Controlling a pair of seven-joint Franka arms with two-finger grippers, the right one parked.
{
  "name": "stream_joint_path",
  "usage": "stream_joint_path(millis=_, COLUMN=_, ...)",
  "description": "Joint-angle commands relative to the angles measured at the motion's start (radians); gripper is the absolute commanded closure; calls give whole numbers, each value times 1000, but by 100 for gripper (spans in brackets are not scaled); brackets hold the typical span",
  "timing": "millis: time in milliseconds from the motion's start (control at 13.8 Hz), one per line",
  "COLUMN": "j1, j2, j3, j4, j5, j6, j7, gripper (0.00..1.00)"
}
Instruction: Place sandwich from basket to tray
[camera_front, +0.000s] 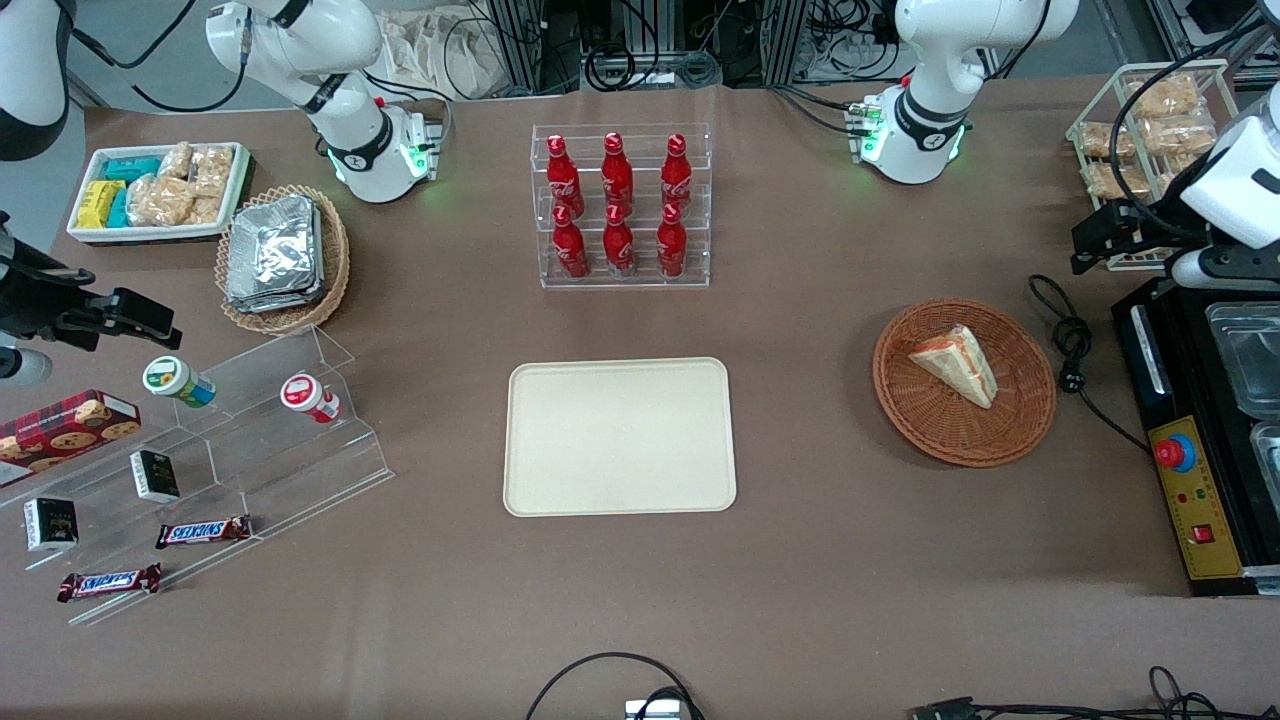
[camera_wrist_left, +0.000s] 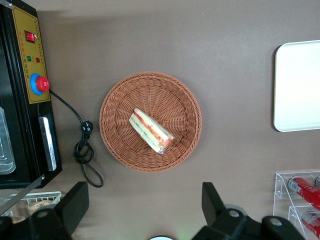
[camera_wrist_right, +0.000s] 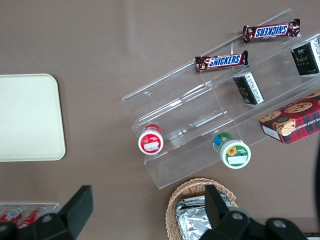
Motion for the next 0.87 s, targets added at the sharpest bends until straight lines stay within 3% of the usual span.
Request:
stream_joint_path(millis=0, j1=-10, j2=20, j3=2, j4=40, j5=8, j6=-31, j7=-20, gripper=0)
stream_joint_path(millis=218, j1=-7, j2=29, j3=2, j4=41, j5=11, j6=-31, j7=-23, gripper=0)
stream_joint_path(millis=363, j1=-13, j2=44, j3=-4, j4=33, j5=67, j6=-29, j7=-42, gripper=0)
stream_joint_path(millis=799, j1=-10, j2=29, j3=-13, j4=-120, j5=51, j6=67, j7=-199, gripper=0)
